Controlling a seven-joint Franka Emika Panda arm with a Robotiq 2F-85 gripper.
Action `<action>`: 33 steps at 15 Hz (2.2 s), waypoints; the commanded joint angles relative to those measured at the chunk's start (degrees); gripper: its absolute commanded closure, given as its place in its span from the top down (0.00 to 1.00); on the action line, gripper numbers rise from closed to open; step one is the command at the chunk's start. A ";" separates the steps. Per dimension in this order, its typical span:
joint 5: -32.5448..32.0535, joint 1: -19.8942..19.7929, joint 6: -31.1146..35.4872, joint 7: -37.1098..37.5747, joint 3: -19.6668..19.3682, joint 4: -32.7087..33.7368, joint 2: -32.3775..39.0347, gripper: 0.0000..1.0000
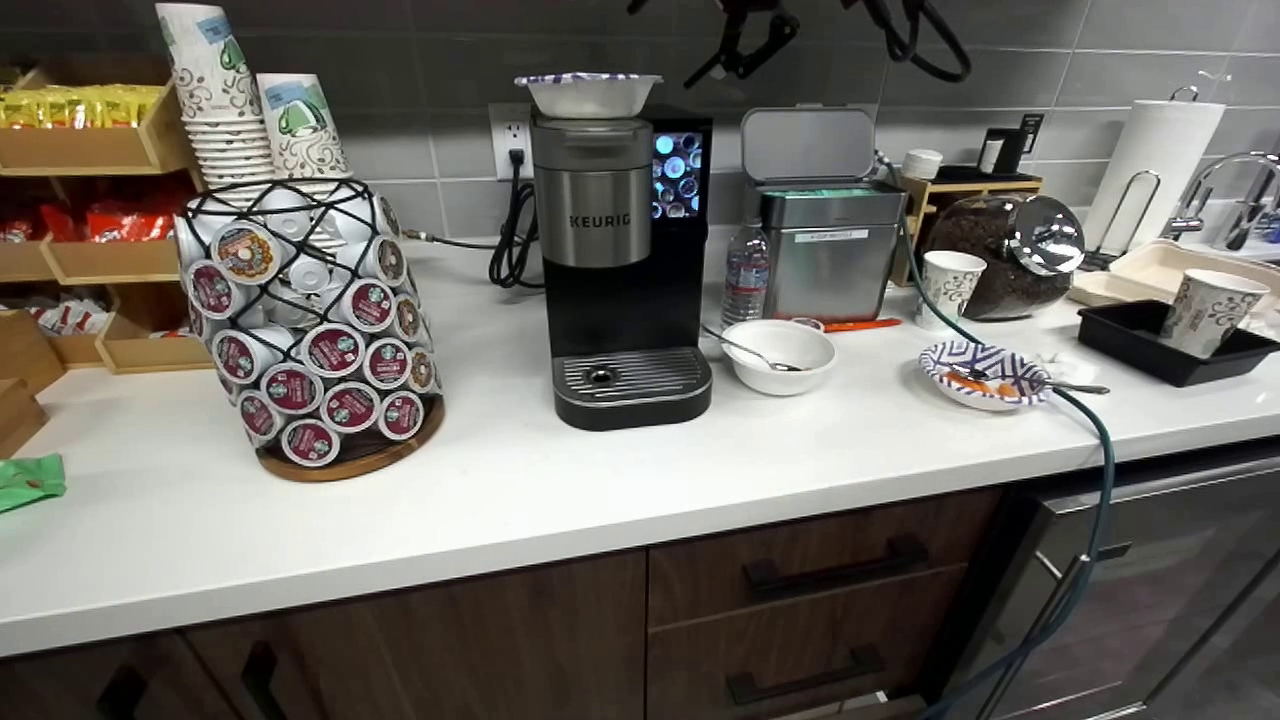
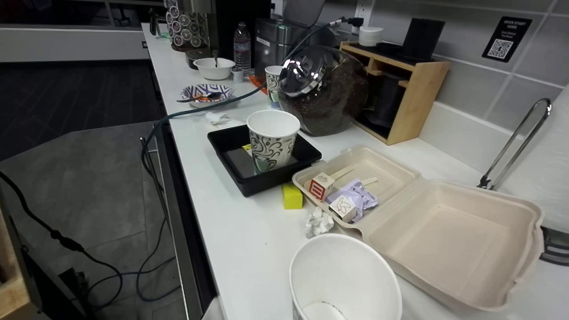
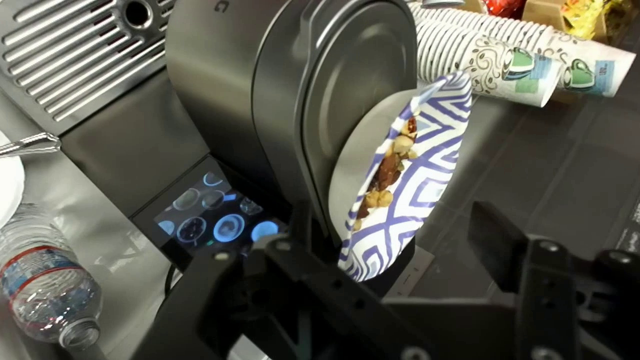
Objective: Remove the bowl from the top of the coffeemaker and put it on the counter.
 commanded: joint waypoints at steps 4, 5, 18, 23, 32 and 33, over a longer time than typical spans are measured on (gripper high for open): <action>0.91 2.96 -7.01 -1.16 -3.61 10.72 6.42 0.57; 0.78 3.10 -7.49 -1.08 -4.01 11.60 7.04 0.60; -0.05 4.35 -14.84 -0.20 -6.95 17.60 9.90 0.01; 5.17 -1.04 -20.33 -11.23 -1.80 15.30 4.58 0.01; 14.38 -12.89 -24.06 -26.12 -2.90 -5.18 -14.57 0.01; 14.06 -13.68 -24.52 -26.10 -3.48 -7.91 -16.55 0.01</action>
